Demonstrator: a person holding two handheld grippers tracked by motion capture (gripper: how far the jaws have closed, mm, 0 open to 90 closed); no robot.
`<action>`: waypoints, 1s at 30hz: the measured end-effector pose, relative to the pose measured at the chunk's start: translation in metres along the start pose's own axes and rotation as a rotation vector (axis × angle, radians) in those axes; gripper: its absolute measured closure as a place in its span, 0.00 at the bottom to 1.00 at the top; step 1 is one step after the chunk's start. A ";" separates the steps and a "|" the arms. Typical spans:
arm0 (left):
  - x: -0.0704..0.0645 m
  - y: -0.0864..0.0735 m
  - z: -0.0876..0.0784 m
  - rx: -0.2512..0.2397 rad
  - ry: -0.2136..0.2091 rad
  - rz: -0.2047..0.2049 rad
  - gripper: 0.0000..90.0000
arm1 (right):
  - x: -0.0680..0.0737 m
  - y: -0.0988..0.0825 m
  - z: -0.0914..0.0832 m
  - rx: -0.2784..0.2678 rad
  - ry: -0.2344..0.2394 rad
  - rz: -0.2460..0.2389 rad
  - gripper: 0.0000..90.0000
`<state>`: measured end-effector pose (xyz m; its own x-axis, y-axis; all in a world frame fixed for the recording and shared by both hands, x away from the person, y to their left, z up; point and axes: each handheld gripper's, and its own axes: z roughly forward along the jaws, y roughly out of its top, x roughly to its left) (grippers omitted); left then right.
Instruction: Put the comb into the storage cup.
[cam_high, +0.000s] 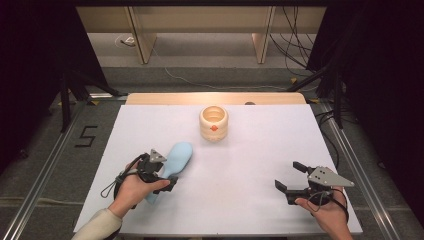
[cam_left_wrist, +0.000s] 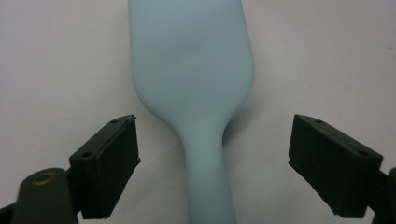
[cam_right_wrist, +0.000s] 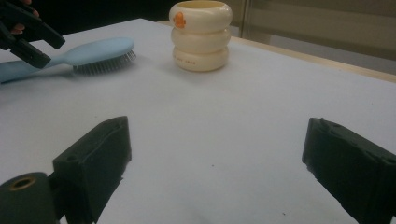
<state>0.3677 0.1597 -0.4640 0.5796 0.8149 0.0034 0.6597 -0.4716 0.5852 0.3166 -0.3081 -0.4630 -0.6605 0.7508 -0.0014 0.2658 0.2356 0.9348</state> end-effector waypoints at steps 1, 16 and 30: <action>0.000 0.001 0.002 0.014 0.000 0.000 0.17 | 0.000 0.000 0.000 0.000 0.000 0.000 0.10; 0.006 0.008 0.016 0.224 -0.031 -0.037 0.33 | -0.001 -0.001 0.001 0.006 -0.002 0.002 0.10; 0.012 0.015 0.017 0.277 -0.026 -0.060 0.53 | -0.001 -0.001 0.000 0.006 -0.001 0.003 0.11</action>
<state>0.3923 0.1566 -0.4690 0.5450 0.8371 -0.0477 0.7969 -0.4995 0.3399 0.3171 -0.3084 -0.4637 -0.6589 0.7522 0.0006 0.2717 0.2372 0.9327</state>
